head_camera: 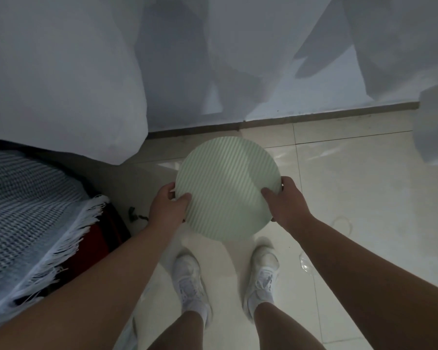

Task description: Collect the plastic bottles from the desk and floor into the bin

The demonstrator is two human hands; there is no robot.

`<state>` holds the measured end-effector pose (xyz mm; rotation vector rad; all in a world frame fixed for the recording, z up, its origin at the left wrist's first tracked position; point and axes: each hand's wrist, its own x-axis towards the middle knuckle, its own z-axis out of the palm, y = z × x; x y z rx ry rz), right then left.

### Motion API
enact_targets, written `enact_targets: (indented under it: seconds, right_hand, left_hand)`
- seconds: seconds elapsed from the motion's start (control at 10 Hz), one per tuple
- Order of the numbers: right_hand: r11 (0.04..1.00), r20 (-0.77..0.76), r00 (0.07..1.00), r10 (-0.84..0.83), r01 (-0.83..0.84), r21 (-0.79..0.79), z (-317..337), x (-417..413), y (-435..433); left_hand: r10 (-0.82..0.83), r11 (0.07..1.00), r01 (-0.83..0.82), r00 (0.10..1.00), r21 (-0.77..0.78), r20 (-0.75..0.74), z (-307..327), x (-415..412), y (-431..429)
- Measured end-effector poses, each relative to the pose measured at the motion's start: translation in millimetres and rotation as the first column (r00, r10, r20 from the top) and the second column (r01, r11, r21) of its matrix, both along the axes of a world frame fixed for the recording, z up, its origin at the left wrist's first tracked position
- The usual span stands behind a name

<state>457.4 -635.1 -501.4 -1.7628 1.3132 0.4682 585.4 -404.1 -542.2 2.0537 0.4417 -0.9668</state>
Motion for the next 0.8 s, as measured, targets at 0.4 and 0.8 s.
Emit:
enact_targets:
  seconds: [0.4, 0.8]
  right_hand:
    - [0.992, 0.007, 0.994, -0.107, 0.106, 0.069, -2.6, -1.9, -3.5]
    - [0.991, -0.052, 0.993, -0.107, 0.11, 0.069, 41.4, -15.2, -8.4]
  left_hand:
    - [0.007, 1.0, -0.007, 1.0, -0.008, -0.027, -5.4, 2.2, -1.0]
    - [-0.312, 0.944, 0.303, 0.949, 0.13, 0.05, 71.3, 6.0, 4.9]
